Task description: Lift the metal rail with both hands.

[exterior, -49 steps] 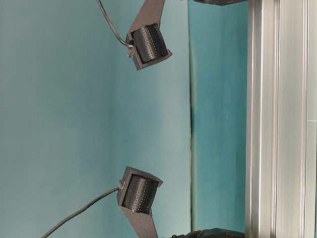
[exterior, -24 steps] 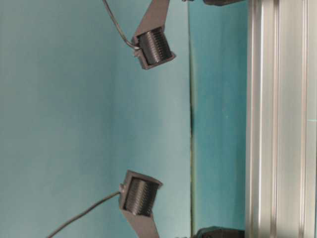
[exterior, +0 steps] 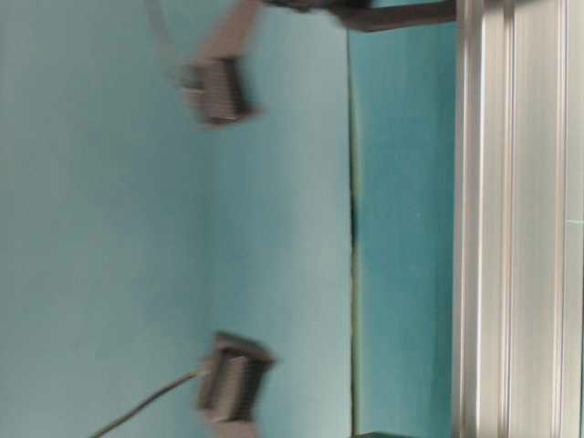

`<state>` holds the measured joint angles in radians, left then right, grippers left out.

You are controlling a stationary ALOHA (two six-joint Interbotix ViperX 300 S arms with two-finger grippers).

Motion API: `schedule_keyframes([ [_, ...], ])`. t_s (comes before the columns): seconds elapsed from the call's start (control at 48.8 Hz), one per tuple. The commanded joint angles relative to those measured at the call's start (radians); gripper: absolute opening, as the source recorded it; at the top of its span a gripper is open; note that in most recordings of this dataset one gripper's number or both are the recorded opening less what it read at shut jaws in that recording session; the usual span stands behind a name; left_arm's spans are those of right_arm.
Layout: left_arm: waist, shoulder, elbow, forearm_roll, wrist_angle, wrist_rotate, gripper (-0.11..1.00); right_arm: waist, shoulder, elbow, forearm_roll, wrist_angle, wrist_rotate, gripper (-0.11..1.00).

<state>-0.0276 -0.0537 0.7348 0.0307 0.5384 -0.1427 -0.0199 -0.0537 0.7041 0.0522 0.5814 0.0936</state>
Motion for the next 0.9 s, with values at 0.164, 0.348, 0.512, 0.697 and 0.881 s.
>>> schedule_keyframes([
  [0.164,-0.003,-0.195,-0.021,0.000,0.067,-0.002,0.96,-0.017,-0.216,-0.003,-0.002,-0.015,0.008,1.00],
  [0.348,-0.003,-0.337,-0.017,0.000,0.055,-0.002,0.96,-0.032,-0.345,0.021,-0.002,-0.066,0.005,1.00],
  [0.512,-0.003,-0.430,-0.009,0.000,0.035,-0.002,0.96,-0.032,-0.437,0.057,-0.003,-0.160,0.005,1.00],
  [0.697,-0.003,-0.526,0.011,0.000,-0.029,-0.002,0.96,-0.032,-0.546,0.110,-0.002,-0.278,0.005,1.00],
  [0.881,-0.003,-0.624,0.044,0.000,-0.121,-0.002,0.96,-0.032,-0.663,0.149,-0.002,-0.327,0.005,0.99],
])
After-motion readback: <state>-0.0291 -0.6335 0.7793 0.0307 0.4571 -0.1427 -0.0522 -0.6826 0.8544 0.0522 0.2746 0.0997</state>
